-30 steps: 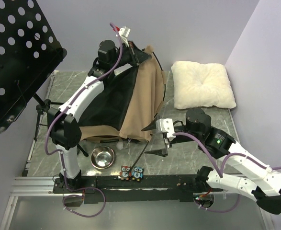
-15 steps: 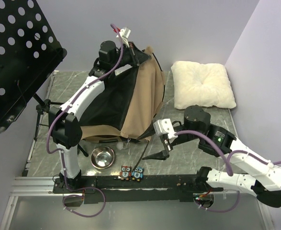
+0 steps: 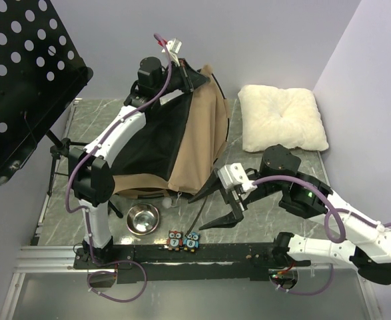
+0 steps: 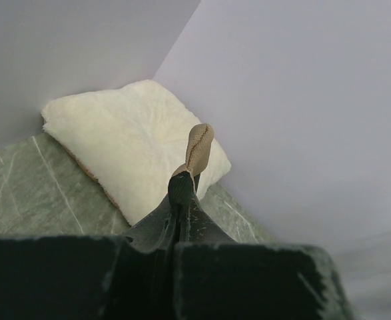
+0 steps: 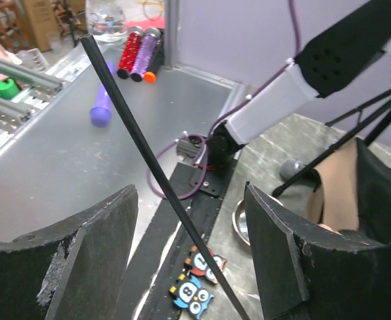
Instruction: Set up the pet tent
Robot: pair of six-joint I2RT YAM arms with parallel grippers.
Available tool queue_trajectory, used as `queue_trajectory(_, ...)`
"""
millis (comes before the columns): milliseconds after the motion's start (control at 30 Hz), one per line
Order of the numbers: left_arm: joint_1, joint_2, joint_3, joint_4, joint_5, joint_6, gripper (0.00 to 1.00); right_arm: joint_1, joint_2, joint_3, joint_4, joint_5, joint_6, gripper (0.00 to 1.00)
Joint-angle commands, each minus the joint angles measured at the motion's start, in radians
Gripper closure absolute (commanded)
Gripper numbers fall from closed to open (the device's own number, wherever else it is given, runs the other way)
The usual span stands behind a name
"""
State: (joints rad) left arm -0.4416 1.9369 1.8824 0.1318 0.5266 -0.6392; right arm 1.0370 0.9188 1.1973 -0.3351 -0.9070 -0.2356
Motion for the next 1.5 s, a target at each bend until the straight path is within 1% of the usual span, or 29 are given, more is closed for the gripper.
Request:
queue_trajectory(0, 0.009, 0.011, -0.009, 0.009, 0.004, 0.012, 0.99, 0.024, 0.015, 0.045, 0.044, -0.021, 0.028, 0.28)
queue_trajectory(67, 0.011, 0.013, -0.011, 0.009, 0.004, 0.012, 0.99, 0.029, 0.035, 0.07, 0.057, -0.01, 0.045, 0.3)
queue_trajectory(167, 0.009, 0.011, -0.022, 0.011, 0.004, 0.016, 0.99, 0.041, 0.064, 0.111, 0.042, -0.013, 0.051, 0.37)
queue_trajectory(200, 0.009, 0.01, -0.026, 0.011, 0.004, 0.015, 0.99, 0.05, 0.068, 0.12, 0.033, -0.013, 0.047, 0.44)
queue_trajectory(267, 0.01, 0.008, -0.029, 0.011, 0.006, 0.018, 0.99, 0.064, 0.072, 0.13, 0.016, -0.007, 0.032, 0.51)
queue_trajectory(333, 0.009, 0.008, -0.028, 0.008, 0.006, 0.019, 0.99, 0.072, 0.072, 0.134, 0.008, -0.003, 0.035, 0.65)
queue_trajectory(367, 0.009, 0.011, -0.026, 0.008, 0.004, 0.019, 0.99, 0.072, 0.071, 0.134, 0.007, -0.003, 0.041, 0.69)
queue_trajectory(400, 0.012, 0.01, -0.026, 0.008, 0.004, 0.018, 0.99, 0.072, 0.071, 0.133, 0.01, 0.0, 0.047, 0.7)
queue_trajectory(433, 0.011, 0.011, -0.026, 0.011, 0.006, 0.015, 0.99, 0.072, 0.068, 0.13, 0.018, 0.003, 0.059, 0.7)
queue_trajectory(467, 0.011, 0.013, -0.026, 0.009, 0.006, 0.013, 0.99, 0.072, 0.066, 0.13, 0.022, 0.006, 0.067, 0.66)
queue_trajectory(500, 0.011, 0.011, -0.026, 0.009, 0.006, 0.01, 0.99, 0.072, 0.065, 0.13, 0.025, 0.008, 0.074, 0.59)
queue_trajectory(533, 0.011, 0.013, -0.028, 0.011, 0.006, 0.01, 0.99, 0.072, 0.064, 0.13, 0.028, 0.01, 0.084, 0.47)
queue_trajectory(567, 0.011, 0.013, -0.028, 0.012, 0.006, 0.01, 0.99, 0.072, 0.066, 0.13, 0.03, 0.007, 0.088, 0.42)
queue_trajectory(600, 0.011, 0.014, -0.026, 0.012, 0.006, 0.009, 0.99, 0.072, 0.065, 0.13, 0.03, 0.0, 0.088, 0.4)
queue_trajectory(667, 0.012, 0.013, -0.023, 0.011, 0.006, 0.01, 0.99, 0.072, 0.068, 0.128, 0.028, -0.016, 0.09, 0.39)
queue_trajectory(733, 0.014, 0.013, -0.023, 0.012, 0.006, 0.007, 0.99, 0.08, 0.068, 0.12, 0.028, -0.024, 0.088, 0.43)
queue_trajectory(867, 0.017, 0.011, -0.026, 0.015, 0.006, 0.009, 0.99, 0.1, 0.061, 0.099, 0.021, -0.029, 0.068, 0.47)
queue_trajectory(1033, 0.018, 0.017, -0.032, 0.018, 0.009, 0.006, 0.99, 0.118, 0.081, 0.114, 0.025, -0.032, 0.067, 0.48)
queue_trajectory(1133, 0.018, 0.014, -0.037, 0.022, 0.009, 0.004, 0.99, 0.127, 0.086, 0.119, 0.016, -0.024, 0.055, 0.55)
queue_trajectory(1200, 0.018, 0.011, -0.039, 0.022, 0.01, 0.004, 0.99, 0.127, 0.083, 0.119, 0.015, -0.017, 0.055, 0.65)
queue_trajectory(1233, 0.02, 0.011, -0.039, 0.022, 0.013, 0.006, 0.99, 0.127, 0.083, 0.117, 0.018, -0.013, 0.061, 0.72)
queue_trajectory(1267, 0.02, 0.01, -0.039, 0.022, 0.015, 0.004, 0.99, 0.127, 0.08, 0.117, 0.024, -0.009, 0.073, 0.82)
queue_trajectory(1300, 0.021, 0.011, -0.039, 0.025, 0.018, 0.004, 0.99, 0.126, 0.081, 0.117, 0.028, 0.0, 0.091, 0.94)
queue_trajectory(1333, 0.023, 0.01, -0.039, 0.028, 0.027, 0.004, 0.99, 0.123, 0.08, 0.116, 0.044, 0.013, 0.116, 1.0)
queue_trajectory(1367, 0.026, 0.008, -0.042, 0.037, 0.041, 0.001, 0.94, 0.112, 0.08, 0.114, 0.053, 0.013, 0.148, 1.0)
queue_trajectory(1467, 0.04, -0.016, -0.058, 0.116, 0.14, -0.01, 0.66, 0.058, 0.068, 0.088, 0.079, -0.019, 0.234, 1.0)
